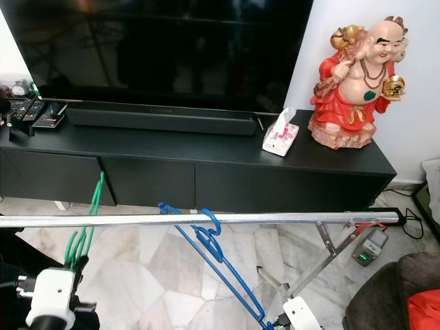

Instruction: Hang hanger

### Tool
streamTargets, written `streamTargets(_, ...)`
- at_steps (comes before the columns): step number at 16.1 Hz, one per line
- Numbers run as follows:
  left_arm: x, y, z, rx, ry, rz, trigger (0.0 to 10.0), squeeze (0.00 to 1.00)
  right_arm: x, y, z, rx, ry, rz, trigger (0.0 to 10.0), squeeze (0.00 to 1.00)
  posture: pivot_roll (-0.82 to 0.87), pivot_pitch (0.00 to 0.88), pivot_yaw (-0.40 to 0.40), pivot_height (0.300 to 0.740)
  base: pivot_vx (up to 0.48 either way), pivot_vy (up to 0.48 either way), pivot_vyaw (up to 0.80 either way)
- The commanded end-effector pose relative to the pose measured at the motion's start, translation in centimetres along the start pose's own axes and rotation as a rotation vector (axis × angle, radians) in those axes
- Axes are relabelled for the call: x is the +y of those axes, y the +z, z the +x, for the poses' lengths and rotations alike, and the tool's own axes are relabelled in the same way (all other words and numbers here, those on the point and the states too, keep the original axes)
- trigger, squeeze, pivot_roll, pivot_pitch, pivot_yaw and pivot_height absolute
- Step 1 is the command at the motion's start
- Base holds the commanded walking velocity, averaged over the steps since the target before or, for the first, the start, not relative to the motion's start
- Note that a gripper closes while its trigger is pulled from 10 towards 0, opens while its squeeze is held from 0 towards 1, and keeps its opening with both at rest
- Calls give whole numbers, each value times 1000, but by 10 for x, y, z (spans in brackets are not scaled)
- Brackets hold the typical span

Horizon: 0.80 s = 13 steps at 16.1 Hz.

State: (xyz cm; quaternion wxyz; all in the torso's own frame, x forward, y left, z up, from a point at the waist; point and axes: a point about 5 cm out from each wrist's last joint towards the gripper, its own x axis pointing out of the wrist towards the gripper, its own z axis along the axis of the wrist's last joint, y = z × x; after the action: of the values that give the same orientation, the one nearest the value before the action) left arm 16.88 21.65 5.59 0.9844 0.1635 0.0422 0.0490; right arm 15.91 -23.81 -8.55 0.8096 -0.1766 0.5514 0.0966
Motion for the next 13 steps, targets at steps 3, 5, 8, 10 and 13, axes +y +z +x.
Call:
streamTargets(3,-3,1,2,-6,-8,9,10000,0,-5,0,-1,0,-17,3,10000,0,43,0,-80,740,0,0,0)
streamTargets(5,2,-1,4,8,24,8,10000,0,-5,0,-1,0,-18,2,10000,0,43,0,-80,740,0,0,0)
streamTargets(8,11,-5,14,39,106,-38,10000,0,-5,0,-1,0,-19,0,10000,0,40,0,-84,740,0,0,0)
streamTargets(10,8,1,23,16,108,-65,10000,0,-5,0,-1,-1,-21,1,10000,0,35,0,-84,740,0,0,0)
streamTargets(13,8,4,30,0,106,-70,10000,0,-5,-1,-1,-1,-23,2,10000,0,32,0,-84,740,0,0,0)
